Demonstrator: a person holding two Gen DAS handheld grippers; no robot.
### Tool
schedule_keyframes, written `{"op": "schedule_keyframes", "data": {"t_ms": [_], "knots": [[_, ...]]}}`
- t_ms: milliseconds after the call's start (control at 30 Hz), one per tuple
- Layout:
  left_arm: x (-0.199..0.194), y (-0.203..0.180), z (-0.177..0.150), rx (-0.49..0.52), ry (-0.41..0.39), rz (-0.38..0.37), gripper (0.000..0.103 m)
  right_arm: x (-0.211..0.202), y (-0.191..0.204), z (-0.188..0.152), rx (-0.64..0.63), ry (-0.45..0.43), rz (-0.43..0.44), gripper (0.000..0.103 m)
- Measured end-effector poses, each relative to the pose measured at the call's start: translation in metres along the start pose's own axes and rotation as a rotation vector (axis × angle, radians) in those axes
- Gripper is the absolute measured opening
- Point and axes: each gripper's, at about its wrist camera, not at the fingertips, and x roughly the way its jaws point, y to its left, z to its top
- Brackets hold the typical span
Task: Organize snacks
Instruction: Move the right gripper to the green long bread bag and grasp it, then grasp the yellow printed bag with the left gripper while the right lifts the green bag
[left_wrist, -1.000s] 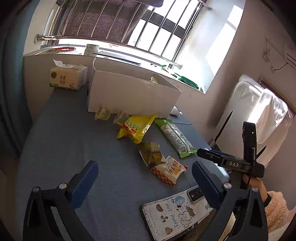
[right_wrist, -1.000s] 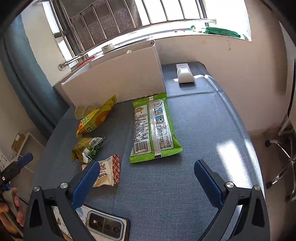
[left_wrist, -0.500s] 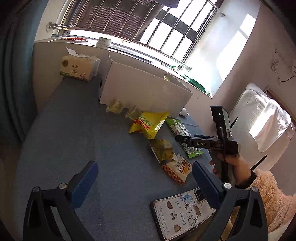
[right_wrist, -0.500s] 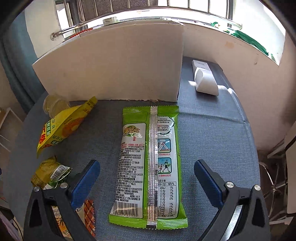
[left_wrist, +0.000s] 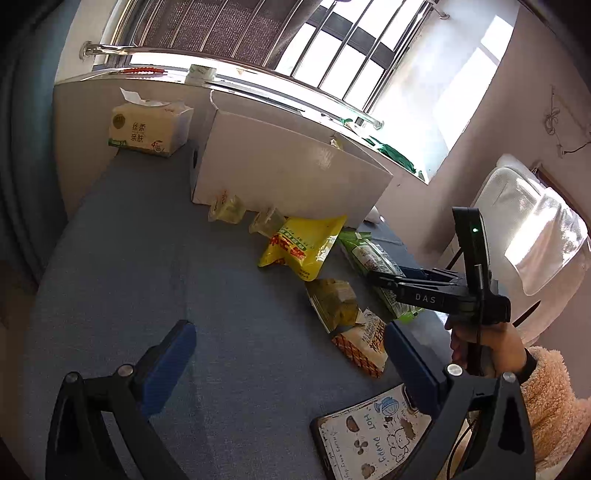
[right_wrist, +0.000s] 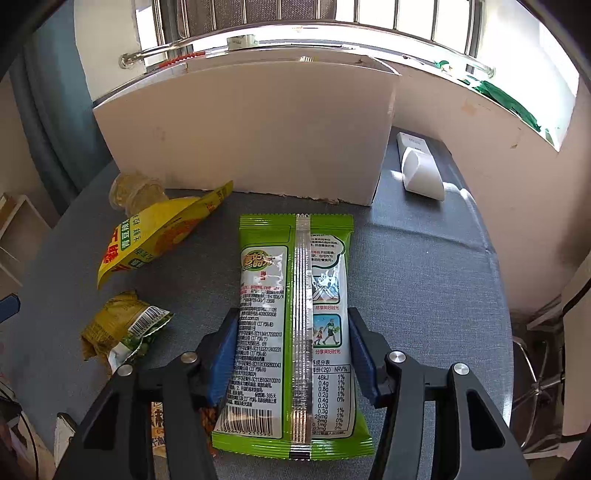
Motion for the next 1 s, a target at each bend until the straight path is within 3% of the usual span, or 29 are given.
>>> {"op": "schedule_keyframes", "data": {"t_ms": [133, 267, 400, 567, 600, 667, 700, 733, 867, 1000], "knots": [[0.028, -0.002, 0.024, 0.028, 0.051, -0.042, 0.103, -0.035, 0.002, -0.018, 0.045, -0.051, 0.05, 0.06], [0.068, -0.011, 0.05, 0.117, 0.115, -0.035, 0.103, -0.067, 0.006, -0.039, 0.041, -0.079, 0.055, 0.06], [0.107, -0.016, 0.066, 0.156, 0.19, -0.025, 0.103, -0.082, 0.009, -0.062, 0.046, -0.106, 0.049, 0.06], [0.142, -0.02, 0.075, 0.21, 0.267, 0.039, 0.102, -0.078, -0.01, -0.077, 0.115, -0.096, 0.095, 0.06], [0.145, -0.021, 0.076, 0.217, 0.267, 0.042, 0.099, -0.079, -0.011, -0.08, 0.119, -0.096, 0.101, 0.06], [0.149, -0.02, 0.079, 0.206, 0.269, 0.019, 0.082, -0.08, -0.01, -0.084, 0.12, -0.09, 0.113, 0.06], [0.152, -0.019, 0.08, 0.2, 0.269, 0.019, 0.063, -0.08, -0.009, -0.085, 0.118, -0.089, 0.112, 0.06], [0.152, -0.019, 0.081, 0.212, 0.265, 0.038, 0.055, -0.079, -0.009, -0.086, 0.12, -0.085, 0.111, 0.06], [0.143, -0.021, 0.073, 0.245, 0.254, 0.013, 0.05, -0.075, -0.012, -0.087, 0.132, -0.079, 0.137, 0.06], [0.107, -0.019, 0.068, 0.224, 0.157, -0.006, 0.048, -0.076, -0.011, -0.088, 0.137, -0.084, 0.145, 0.06]]}}
